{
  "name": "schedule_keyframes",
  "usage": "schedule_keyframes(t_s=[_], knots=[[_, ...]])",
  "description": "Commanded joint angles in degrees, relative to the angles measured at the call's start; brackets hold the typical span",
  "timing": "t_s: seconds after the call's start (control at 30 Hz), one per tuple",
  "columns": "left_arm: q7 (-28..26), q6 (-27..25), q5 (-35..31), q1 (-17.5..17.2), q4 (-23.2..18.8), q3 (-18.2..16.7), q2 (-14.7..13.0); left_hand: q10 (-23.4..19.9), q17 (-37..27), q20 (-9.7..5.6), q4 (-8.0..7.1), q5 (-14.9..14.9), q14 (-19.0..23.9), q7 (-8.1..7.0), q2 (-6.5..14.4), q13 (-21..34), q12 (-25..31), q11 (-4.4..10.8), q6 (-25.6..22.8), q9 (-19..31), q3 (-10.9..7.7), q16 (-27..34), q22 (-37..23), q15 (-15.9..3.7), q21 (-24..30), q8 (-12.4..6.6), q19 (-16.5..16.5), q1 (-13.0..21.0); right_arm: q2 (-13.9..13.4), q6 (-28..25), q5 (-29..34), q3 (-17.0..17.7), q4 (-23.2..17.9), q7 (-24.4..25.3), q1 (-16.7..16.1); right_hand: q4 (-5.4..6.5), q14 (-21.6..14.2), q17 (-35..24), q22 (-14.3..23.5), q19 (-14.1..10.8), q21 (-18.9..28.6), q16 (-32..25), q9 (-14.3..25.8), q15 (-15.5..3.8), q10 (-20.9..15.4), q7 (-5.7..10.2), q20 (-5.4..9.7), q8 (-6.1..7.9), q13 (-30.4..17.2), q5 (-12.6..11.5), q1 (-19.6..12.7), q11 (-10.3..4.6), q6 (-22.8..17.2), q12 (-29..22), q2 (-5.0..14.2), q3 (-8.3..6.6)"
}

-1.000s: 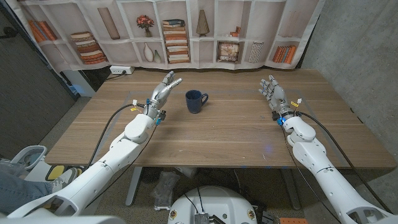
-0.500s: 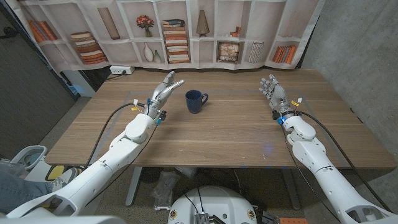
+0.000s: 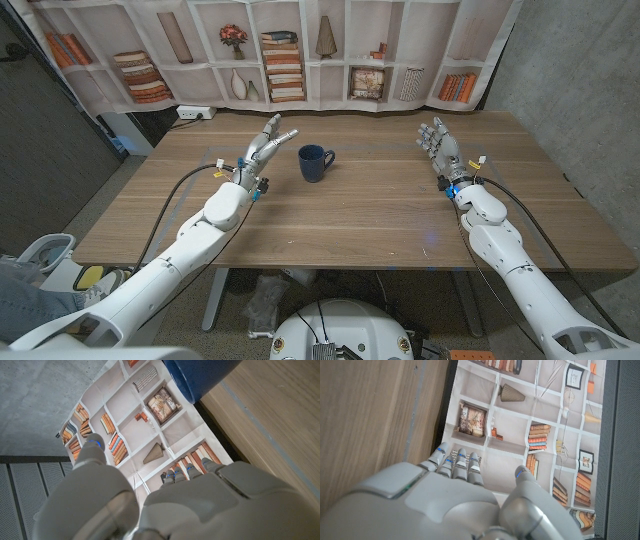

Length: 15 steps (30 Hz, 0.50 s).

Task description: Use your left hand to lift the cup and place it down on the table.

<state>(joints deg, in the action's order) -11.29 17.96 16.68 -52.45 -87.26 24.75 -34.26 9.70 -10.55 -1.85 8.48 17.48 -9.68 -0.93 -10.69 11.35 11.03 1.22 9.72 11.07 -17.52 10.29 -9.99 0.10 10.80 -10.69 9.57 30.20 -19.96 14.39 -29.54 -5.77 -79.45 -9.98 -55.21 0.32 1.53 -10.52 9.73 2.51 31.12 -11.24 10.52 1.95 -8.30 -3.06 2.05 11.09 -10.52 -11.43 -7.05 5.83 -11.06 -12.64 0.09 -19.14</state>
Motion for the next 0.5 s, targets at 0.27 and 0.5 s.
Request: schedule_keyframes(t_s=[0.27, 0.5], knots=[[-3.5, -3.2, -4.2, -0.3, -2.1, 0.9, -0.8, 1.0, -0.1, -1.19, 0.18, 0.2, -2.3, -0.07, -0.1, 0.2, 0.7, 0.13, 2.5, 0.1, 1.11, 0.4, -0.3, 0.08, 0.3, -0.70, 0.0, 0.7, 0.5, 1.0, 0.0, 0.1, 0.3, -0.3, 0.2, -0.50, -0.4, -0.3, 0.2, -0.5, -0.5, -0.3, 0.3, 0.06, -0.6, -0.15, 2.22, 0.31, -0.2, 0.0, -0.9, -0.07, -0.5, -0.2, 0.10, -0.03], [-4.1, -4.1, -5.6, -0.2, -2.9, 1.3, -1.1, 1.9, -0.1, -0.42, 0.26, 0.3, -2.4, 0.03, 0.0, 0.2, 0.5, -0.74, 3.3, 0.1, 1.96, 0.4, -0.3, 0.59, 0.2, -0.47, 0.5, 0.8, 0.6, 1.2, -0.2, 0.1, 0.2, -0.3, 0.1, -0.60, -0.4, -0.3, 0.3, -0.5, -0.6, -0.3, 0.3, -0.02, -0.6, -0.09, 2.19, 0.31, -0.2, 0.1, -0.9, -0.10, -0.6, -0.1, 0.12, 0.04]])
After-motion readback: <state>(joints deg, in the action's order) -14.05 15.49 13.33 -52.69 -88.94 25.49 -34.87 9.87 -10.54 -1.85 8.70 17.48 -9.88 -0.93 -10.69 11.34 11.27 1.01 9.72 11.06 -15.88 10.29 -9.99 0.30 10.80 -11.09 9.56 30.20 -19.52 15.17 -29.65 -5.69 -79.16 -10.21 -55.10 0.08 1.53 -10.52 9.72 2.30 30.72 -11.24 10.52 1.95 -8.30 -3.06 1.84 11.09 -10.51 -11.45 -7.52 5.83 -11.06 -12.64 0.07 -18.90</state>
